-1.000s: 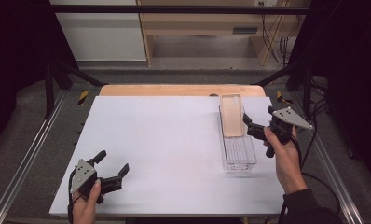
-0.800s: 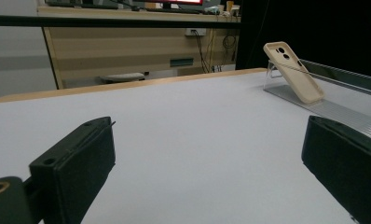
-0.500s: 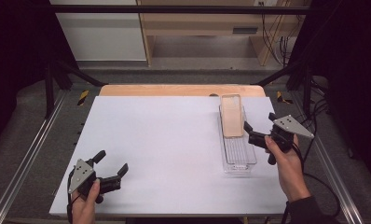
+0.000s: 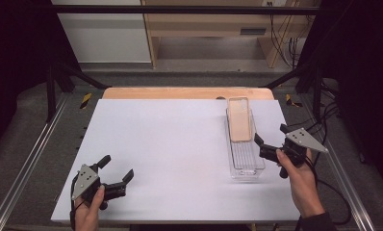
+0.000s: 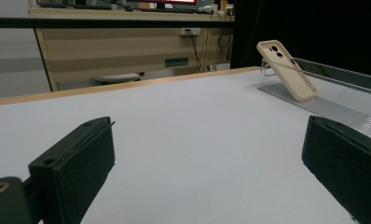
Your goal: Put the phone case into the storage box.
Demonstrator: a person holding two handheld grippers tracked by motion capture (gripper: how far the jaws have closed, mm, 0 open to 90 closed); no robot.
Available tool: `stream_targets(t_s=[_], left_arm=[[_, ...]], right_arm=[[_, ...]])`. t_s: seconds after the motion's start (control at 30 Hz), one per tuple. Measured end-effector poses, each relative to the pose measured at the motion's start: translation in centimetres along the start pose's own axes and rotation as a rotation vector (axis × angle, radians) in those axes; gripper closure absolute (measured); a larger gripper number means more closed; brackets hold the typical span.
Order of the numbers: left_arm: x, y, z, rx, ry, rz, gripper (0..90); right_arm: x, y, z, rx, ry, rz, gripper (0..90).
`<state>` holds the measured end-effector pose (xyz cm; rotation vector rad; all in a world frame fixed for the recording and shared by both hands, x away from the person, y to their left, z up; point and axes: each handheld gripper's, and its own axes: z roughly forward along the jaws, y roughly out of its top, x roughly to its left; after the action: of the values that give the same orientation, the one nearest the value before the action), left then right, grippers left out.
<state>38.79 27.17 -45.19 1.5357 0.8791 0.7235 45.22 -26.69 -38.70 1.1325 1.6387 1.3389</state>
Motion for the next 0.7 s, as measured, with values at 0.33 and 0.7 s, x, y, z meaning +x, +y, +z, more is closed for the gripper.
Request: stream_targets(t_s=[0.33,0.7], left_arm=[[-0.1,0.1,-0.1,-0.004,-0.006,0.002,2.1],[-0.2,0.1,-0.1,-0.008,-0.011,0.005,2.1]], right_arm=[[-0.5,-1.2,-1.5,-0.006,0.000,0.007,4.0],[-0.7,-2.3,-3.0,-0.020,0.009,-0.005,3.9]])
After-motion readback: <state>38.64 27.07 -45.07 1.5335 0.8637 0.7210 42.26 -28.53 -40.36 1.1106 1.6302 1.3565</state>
